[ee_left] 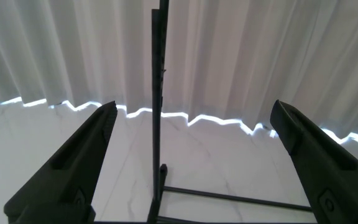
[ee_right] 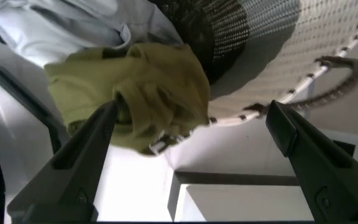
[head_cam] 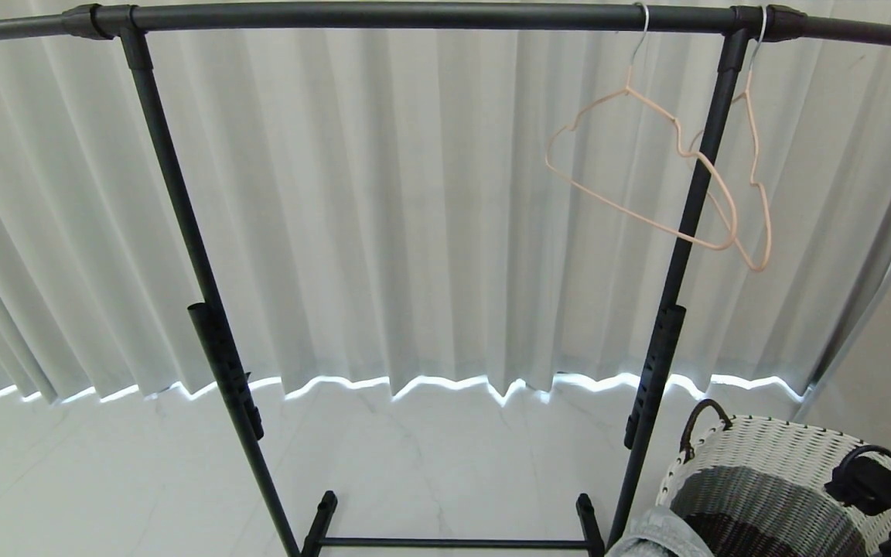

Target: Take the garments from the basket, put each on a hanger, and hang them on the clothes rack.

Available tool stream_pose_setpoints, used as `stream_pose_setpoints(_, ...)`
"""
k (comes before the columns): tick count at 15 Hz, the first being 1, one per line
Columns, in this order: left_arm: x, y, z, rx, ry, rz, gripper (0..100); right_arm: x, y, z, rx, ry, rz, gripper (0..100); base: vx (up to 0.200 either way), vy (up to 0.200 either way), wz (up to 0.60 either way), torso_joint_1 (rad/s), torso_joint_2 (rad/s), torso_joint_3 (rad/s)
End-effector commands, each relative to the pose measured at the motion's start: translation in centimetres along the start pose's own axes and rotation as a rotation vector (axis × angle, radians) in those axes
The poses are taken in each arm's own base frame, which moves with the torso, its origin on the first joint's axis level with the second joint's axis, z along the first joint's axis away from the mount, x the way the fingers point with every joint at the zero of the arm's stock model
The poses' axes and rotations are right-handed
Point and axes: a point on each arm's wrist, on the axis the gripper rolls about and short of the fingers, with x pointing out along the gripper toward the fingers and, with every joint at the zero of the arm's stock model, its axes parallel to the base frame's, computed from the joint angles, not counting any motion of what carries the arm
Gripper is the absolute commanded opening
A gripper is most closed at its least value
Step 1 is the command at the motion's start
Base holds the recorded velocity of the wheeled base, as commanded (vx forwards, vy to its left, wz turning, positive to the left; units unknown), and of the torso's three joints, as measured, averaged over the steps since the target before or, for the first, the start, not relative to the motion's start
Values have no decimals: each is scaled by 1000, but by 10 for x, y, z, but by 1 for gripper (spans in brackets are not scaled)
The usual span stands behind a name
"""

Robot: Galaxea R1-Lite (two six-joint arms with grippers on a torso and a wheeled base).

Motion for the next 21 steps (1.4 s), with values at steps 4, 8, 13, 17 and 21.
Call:
stream_pose_setpoints(4, 0, 0, 0, 0, 0, 0, 100, 33, 2, -1, -14, 124, -10, 100, 0, 0, 0, 0, 0, 0)
stream_pose_setpoints(8, 0, 0, 0, 0, 0, 0, 100, 49, -1, 2, -10, 116, -88, 100, 0, 0, 0, 0, 0, 0)
stream_pose_setpoints(13, 0, 0, 0, 0, 1, 0, 100, 35, 3, -11, -27, 116, -89, 100, 0, 0, 0, 0, 0, 0)
stream_pose_setpoints(17, 0, 0, 0, 0, 0, 0, 100, 42, 0, -11, -11, 135, -100, 100, 0, 0, 0, 0, 0, 0)
stream_pose_setpoints(21, 0, 0, 0, 0, 0, 0, 100, 58, -1, -6, 0, 73, -124, 100, 0, 0, 0, 0, 0, 0)
